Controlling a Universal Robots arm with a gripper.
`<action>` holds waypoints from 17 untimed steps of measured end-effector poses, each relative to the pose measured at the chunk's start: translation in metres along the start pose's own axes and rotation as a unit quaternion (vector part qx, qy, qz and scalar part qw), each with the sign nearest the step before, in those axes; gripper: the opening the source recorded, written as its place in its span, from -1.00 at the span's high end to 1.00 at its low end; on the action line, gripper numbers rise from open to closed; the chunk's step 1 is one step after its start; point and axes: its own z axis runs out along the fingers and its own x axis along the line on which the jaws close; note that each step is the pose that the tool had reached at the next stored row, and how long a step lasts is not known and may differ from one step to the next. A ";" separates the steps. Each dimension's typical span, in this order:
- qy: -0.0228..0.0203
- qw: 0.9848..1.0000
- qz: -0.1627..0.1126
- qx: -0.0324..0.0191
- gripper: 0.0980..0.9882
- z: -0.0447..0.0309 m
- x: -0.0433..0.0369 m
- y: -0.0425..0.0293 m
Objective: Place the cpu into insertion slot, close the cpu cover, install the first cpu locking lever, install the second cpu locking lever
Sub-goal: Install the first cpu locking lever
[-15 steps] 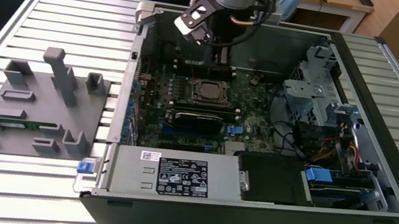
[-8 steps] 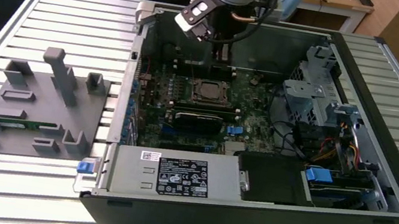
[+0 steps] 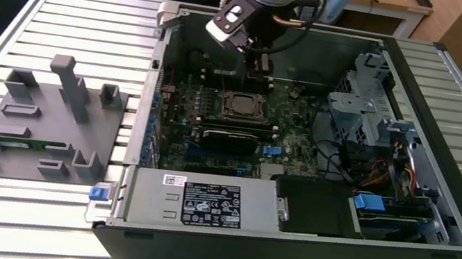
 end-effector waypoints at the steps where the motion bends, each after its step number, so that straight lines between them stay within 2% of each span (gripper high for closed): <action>1: 0.000 1.000 -0.009 0.000 0.98 0.0000 0.0000 0.0000; 4: 0.000 0.999 -0.036 0.001 0.98 0.0000 0.0000 0.0000; 7: 0.000 0.998 -0.064 0.001 0.98 0.0001 0.0000 0.0000; 12: -0.001 0.994 -0.105 0.002 0.98 0.0001 0.0000 0.0000; 17: -0.002 0.991 -0.133 0.002 0.98 0.0001 0.0000 0.0000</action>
